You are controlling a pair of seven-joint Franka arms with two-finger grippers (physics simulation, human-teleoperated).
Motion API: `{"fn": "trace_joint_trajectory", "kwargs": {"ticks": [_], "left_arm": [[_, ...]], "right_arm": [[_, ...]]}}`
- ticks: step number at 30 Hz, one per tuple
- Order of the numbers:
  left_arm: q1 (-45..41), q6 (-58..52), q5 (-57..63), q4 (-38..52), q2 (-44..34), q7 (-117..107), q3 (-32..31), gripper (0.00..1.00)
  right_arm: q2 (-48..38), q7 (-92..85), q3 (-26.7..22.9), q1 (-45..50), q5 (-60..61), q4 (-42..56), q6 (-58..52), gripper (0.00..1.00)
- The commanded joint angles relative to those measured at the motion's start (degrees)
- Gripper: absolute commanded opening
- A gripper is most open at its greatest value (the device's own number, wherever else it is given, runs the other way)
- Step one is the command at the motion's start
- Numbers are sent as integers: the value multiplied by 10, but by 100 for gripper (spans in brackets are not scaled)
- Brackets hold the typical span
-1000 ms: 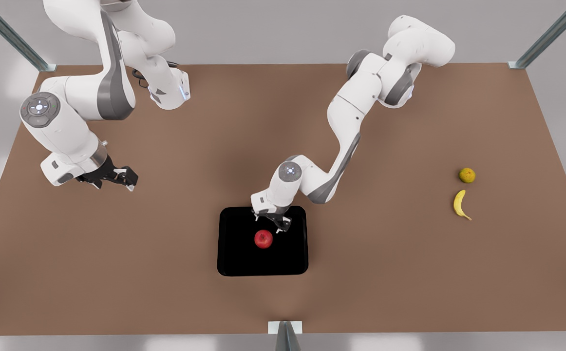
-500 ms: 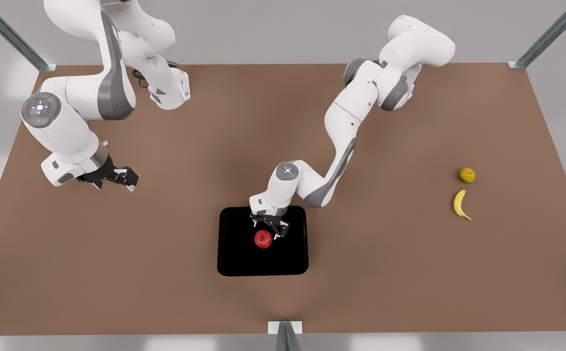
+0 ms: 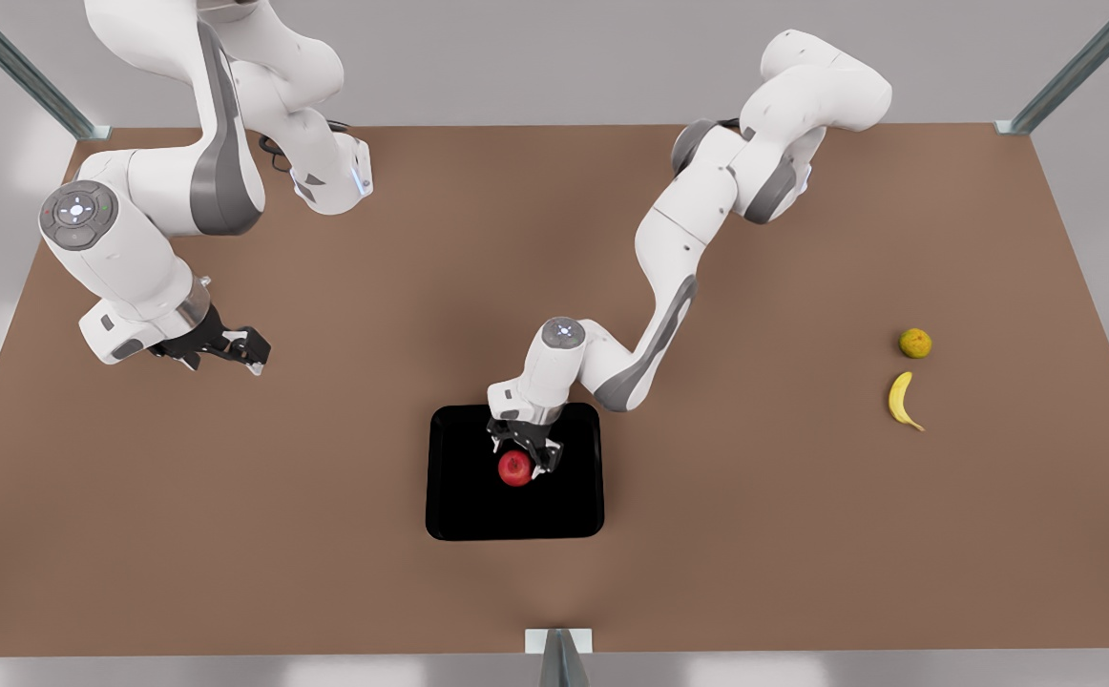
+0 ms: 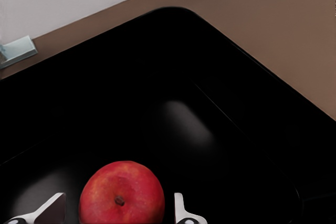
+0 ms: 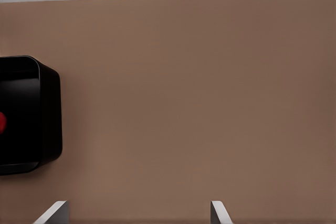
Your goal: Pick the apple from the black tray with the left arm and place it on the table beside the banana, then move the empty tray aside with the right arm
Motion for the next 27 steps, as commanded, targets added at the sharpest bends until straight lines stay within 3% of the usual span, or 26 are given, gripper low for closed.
{"fn": "trace_joint_trajectory", "kwargs": {"ticks": [1,27], "left_arm": [[0,26,9,5,4,-14,3,100],[3,70,38,26,39,-13,10,98]], "right_arm": [[-1,0,-1,1,0,0,0,100],[-1,0,-1,0,1,0,1,100]]}}
